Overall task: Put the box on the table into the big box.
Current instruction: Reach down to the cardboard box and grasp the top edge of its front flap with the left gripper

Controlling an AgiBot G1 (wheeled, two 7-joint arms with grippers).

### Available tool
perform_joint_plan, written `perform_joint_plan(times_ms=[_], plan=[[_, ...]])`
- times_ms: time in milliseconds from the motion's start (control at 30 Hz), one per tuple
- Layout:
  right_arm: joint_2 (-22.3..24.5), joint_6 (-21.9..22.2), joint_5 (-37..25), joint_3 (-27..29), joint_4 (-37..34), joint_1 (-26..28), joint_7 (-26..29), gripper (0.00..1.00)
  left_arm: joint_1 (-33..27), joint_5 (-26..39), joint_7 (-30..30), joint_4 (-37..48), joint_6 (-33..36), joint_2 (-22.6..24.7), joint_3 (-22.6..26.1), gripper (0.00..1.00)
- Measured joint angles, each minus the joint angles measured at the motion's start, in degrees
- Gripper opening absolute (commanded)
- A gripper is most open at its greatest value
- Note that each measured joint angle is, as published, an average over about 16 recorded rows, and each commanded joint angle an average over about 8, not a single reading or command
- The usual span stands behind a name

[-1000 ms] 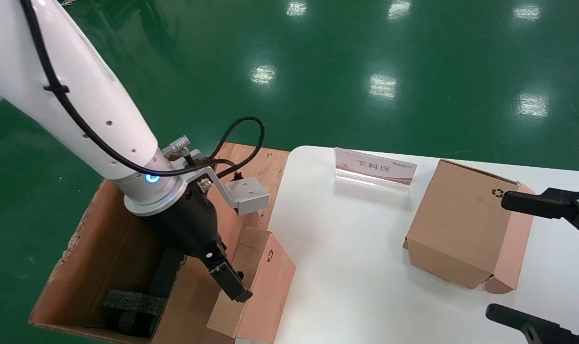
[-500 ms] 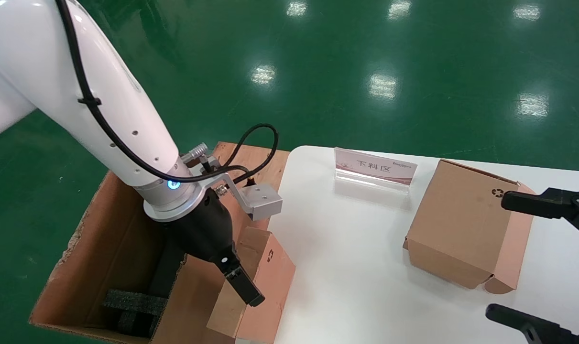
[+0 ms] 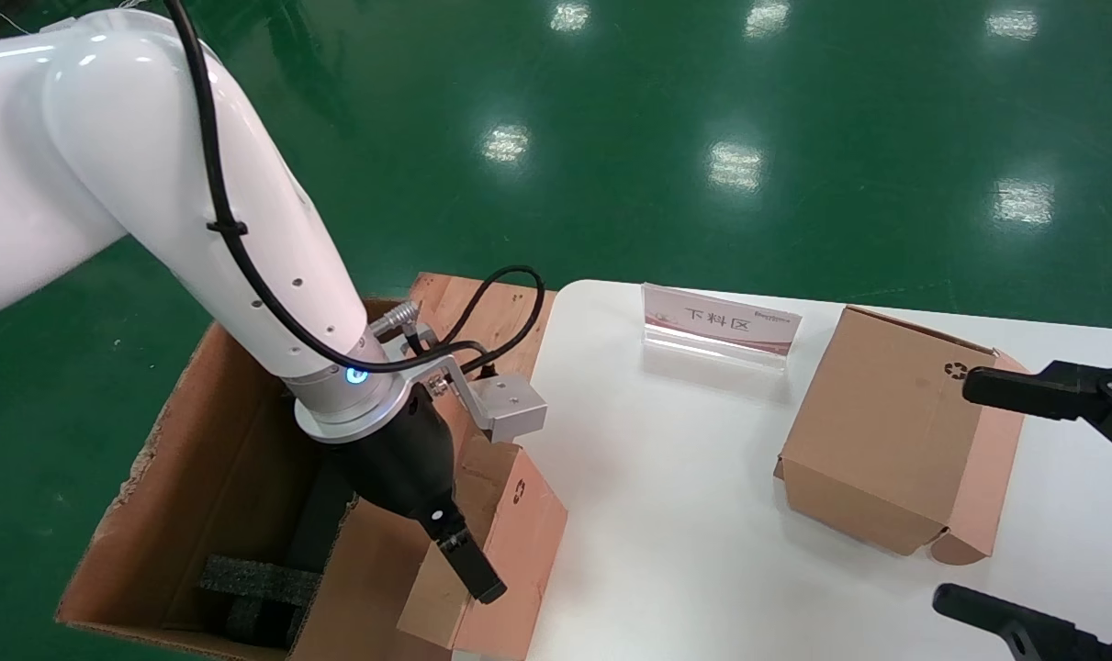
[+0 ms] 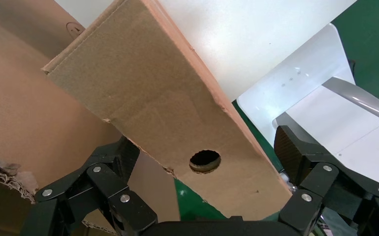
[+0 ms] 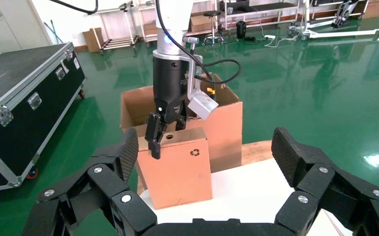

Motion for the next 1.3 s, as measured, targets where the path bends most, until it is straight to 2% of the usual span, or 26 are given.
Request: perform_joint_plan(times_ms=[67, 233, 333, 1300], plan=[[0.0, 0.0, 0.0, 0.0, 0.0, 0.0, 0.0, 1.0, 0.1, 0.1, 0.0, 0.1, 0.0, 0.1, 0.1, 0.62], [0.0, 0.0, 0.0, 0.0, 0.0, 0.0, 0.0, 0.37, 0.3, 0.4, 0.0, 0.3, -0.1, 0.4, 0.3, 0.0], [0.0, 0.0, 0.0, 0.0, 0.0, 0.0, 0.0, 0.0, 0.4, 0.5, -0.1, 0.3, -0.1, 0.4, 0.4, 0.0], [0.0, 0.0, 0.0, 0.0, 0.0, 0.0, 0.0, 0.0, 0.6, 0.6, 0.0, 0.5, -0.2, 0.6, 0.5, 0.0]])
